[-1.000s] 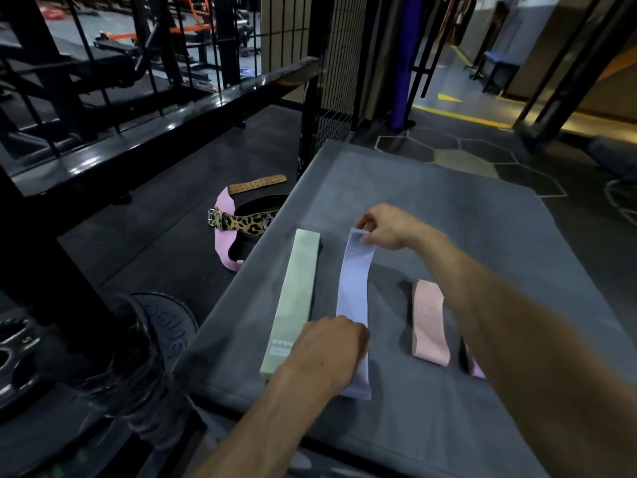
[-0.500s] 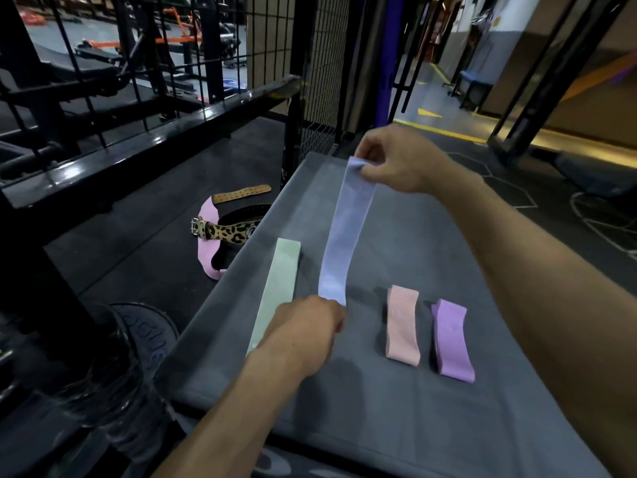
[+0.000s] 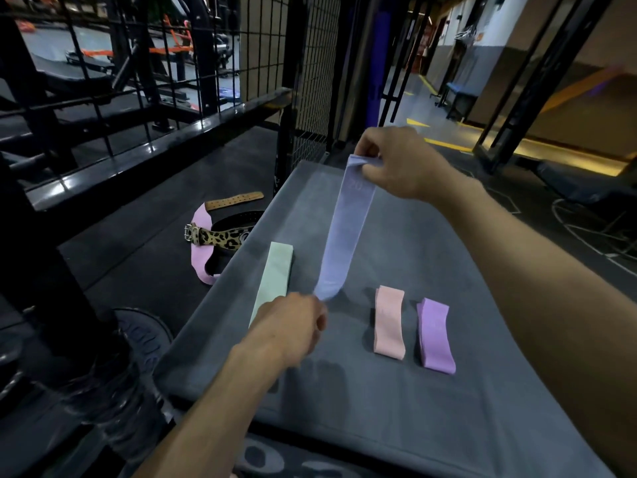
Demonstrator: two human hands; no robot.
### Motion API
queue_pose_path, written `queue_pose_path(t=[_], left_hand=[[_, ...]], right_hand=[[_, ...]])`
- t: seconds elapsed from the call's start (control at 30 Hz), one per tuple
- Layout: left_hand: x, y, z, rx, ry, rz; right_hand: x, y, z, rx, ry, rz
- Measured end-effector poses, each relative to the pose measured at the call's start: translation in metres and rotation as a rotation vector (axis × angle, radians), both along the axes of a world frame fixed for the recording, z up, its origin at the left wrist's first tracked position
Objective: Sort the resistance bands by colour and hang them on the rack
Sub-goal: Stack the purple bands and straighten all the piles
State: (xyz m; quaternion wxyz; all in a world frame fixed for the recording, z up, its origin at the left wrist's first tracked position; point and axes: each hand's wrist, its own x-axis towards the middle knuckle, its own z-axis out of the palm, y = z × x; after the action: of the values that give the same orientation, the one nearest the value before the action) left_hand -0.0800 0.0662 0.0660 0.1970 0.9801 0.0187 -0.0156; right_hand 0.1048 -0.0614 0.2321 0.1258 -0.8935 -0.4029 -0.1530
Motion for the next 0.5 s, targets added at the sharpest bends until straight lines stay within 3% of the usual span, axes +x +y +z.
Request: queue_pose_path(t=[0.27,0.5], left_hand=[[0.006,0.005,-0.002,-0.049,-0.026,0.002],[0.012,0.014,-0.001,-0.054,-0.014,0.023]], right_hand=[[0.012,0.010,0.019,-0.181,0.075,-0.007],[0.028,0.020,0.007,-0.052,-0.037,-0.083]])
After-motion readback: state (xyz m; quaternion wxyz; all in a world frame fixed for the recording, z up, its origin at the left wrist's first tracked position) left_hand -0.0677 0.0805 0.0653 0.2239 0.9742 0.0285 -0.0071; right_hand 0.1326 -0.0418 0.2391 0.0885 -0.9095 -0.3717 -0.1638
